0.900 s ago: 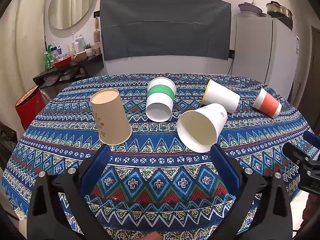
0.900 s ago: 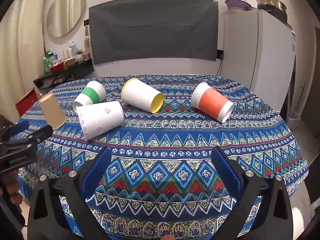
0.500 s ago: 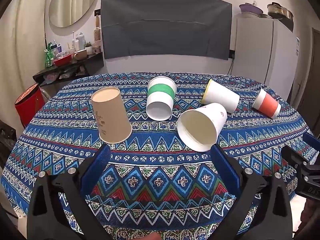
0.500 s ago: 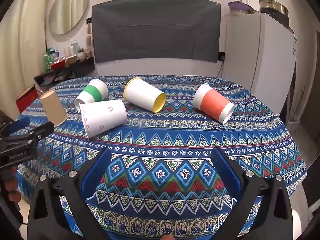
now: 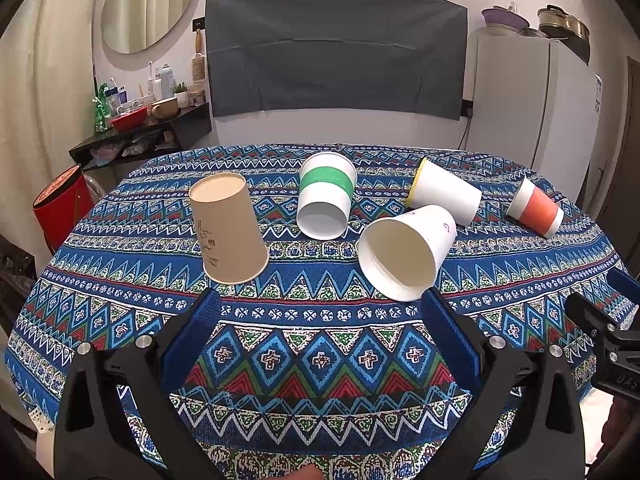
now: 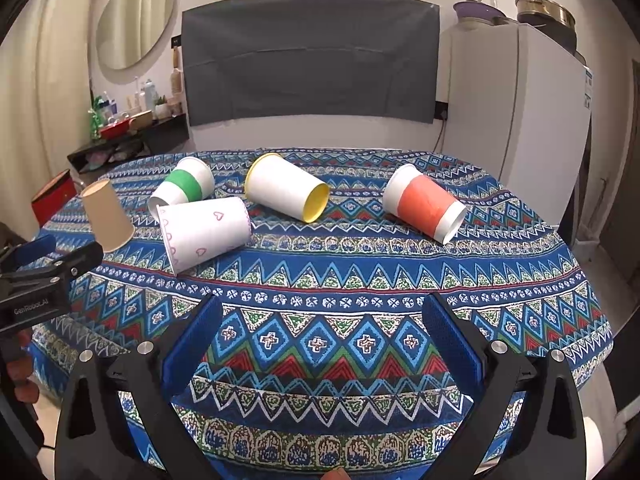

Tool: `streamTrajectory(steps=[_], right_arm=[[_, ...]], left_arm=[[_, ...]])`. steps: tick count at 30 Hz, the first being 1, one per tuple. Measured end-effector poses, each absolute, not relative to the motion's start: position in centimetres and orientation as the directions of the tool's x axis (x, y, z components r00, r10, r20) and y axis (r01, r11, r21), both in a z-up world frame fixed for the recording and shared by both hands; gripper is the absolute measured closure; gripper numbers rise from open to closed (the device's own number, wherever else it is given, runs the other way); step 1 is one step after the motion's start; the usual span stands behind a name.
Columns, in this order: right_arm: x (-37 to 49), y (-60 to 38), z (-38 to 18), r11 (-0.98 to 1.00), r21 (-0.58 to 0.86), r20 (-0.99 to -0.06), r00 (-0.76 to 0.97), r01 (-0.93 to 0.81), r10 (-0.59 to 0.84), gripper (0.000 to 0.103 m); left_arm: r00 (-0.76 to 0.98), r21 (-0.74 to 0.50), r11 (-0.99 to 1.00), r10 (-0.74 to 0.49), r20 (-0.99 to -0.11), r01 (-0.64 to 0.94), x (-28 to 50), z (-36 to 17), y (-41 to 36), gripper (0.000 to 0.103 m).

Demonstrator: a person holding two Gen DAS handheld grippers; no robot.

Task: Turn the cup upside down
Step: 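Move the left tool toward the white cup with pink hearts lying on its side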

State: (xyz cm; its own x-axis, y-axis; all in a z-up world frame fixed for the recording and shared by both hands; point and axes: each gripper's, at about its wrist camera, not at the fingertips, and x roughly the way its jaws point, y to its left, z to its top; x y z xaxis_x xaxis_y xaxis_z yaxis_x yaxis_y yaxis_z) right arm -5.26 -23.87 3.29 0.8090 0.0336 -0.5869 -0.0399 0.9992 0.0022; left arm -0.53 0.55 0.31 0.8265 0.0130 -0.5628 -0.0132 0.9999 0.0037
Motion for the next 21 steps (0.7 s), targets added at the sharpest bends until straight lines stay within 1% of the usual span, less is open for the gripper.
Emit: streamTrajectory(steps=[21], right_arm=[[-5.21, -24.0, 2.94, 0.999, 0.014, -0.597, 0.801, -0.041, 0.041, 0.007]], left_arm=[[0.816, -0.015, 0.999, 0.014, -0.578, -0.028, -0.39, 0.26, 0.7, 0.006]])
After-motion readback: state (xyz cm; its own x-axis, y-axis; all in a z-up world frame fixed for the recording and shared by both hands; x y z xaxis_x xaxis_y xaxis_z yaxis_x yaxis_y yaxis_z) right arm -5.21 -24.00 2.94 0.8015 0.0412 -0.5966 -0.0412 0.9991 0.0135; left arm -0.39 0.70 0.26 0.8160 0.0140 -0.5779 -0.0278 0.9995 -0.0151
